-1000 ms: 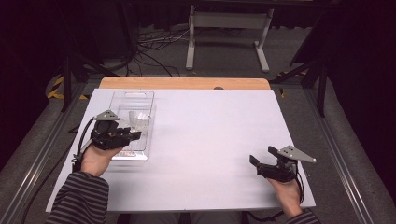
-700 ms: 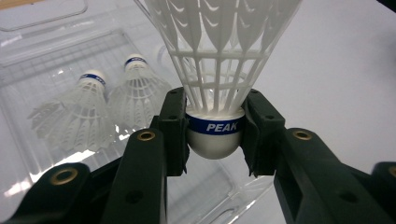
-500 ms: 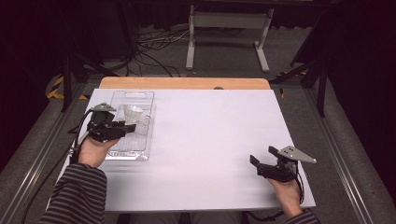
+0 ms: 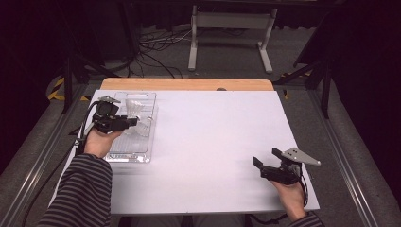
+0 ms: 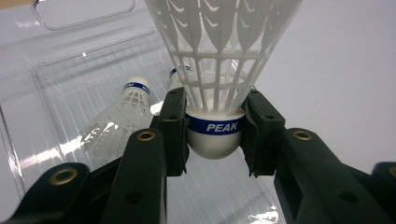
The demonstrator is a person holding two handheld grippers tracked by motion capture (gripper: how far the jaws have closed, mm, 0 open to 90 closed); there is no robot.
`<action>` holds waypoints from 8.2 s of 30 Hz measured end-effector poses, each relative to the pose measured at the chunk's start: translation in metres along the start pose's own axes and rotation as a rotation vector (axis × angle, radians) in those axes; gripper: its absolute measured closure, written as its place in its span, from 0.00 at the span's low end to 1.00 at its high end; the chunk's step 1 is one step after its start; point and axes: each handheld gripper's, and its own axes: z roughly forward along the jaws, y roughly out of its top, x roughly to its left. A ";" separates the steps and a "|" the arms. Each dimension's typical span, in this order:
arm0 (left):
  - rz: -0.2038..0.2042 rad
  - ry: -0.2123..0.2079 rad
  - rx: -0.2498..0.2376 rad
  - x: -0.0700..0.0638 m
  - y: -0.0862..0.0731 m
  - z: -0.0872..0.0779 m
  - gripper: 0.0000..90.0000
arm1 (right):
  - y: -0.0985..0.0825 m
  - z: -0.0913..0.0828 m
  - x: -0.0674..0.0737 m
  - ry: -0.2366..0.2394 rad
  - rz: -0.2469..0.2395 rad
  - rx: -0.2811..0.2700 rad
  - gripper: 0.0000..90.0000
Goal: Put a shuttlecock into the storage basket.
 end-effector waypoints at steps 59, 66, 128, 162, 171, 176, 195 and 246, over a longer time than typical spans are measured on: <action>-0.065 0.134 0.053 0.016 0.016 0.024 0.45 | 0.000 0.000 0.000 0.004 0.000 -0.002 0.13; -0.050 0.145 0.027 0.009 0.014 0.017 0.41 | 0.000 0.000 0.000 0.002 -0.002 -0.005 0.13; -0.012 0.113 -0.144 0.000 -0.026 -0.028 0.32 | 0.000 0.000 0.000 0.007 0.003 -0.005 0.13; -0.003 0.112 -0.215 -0.003 -0.055 -0.050 0.31 | 0.000 -0.002 0.000 0.002 0.005 -0.009 0.13; -0.023 0.113 -0.238 -0.001 -0.064 -0.054 0.31 | 0.000 -0.002 0.001 0.003 0.004 -0.013 0.13; -0.028 0.108 -0.251 0.000 -0.068 -0.058 0.31 | 0.000 -0.003 0.001 0.003 0.004 -0.012 0.13; -0.036 0.109 -0.296 -0.001 -0.087 -0.068 0.30 | 0.000 -0.003 0.001 0.004 0.007 -0.012 0.13; -0.085 0.119 -0.387 0.001 -0.143 -0.078 0.28 | 0.000 -0.003 0.001 0.004 0.009 -0.016 0.13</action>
